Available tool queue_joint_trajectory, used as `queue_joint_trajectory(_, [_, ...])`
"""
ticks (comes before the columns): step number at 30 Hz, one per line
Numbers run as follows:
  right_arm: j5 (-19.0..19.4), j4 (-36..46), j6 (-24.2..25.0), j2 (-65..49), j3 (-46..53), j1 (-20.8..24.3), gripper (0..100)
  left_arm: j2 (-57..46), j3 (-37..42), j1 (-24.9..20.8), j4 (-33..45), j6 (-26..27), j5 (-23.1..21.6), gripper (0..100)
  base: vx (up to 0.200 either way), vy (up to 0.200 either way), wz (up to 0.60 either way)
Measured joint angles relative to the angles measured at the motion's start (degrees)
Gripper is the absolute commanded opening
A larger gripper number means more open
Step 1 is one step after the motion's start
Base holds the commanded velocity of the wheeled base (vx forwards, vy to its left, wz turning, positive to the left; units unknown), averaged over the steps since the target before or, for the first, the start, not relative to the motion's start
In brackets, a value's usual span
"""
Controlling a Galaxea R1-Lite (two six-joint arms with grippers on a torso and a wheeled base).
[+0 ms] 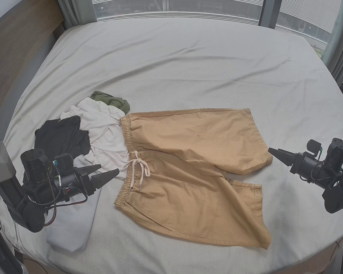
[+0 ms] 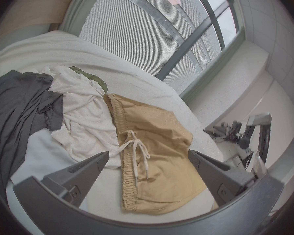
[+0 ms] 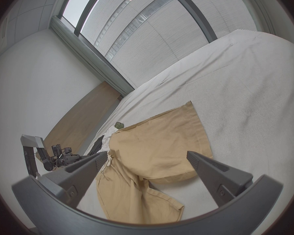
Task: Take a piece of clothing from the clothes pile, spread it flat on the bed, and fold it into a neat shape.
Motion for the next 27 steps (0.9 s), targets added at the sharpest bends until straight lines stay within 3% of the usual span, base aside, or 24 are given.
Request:
queue_joint_trajectory(9, [0.0,0.0,-2.7,3.4,0.1,-0.8,100,2.5,5.0,-0.6,-7.1,1.1,-0.9,100,0.000,0.000,0.00])
queue_joint_trajectory(27, [0.0,-0.3,-4.1,10.2,0.3,-0.9,100,5.6,6.3,-1.0,-7.5,2.5,-1.0,100,0.000,0.000,0.00])
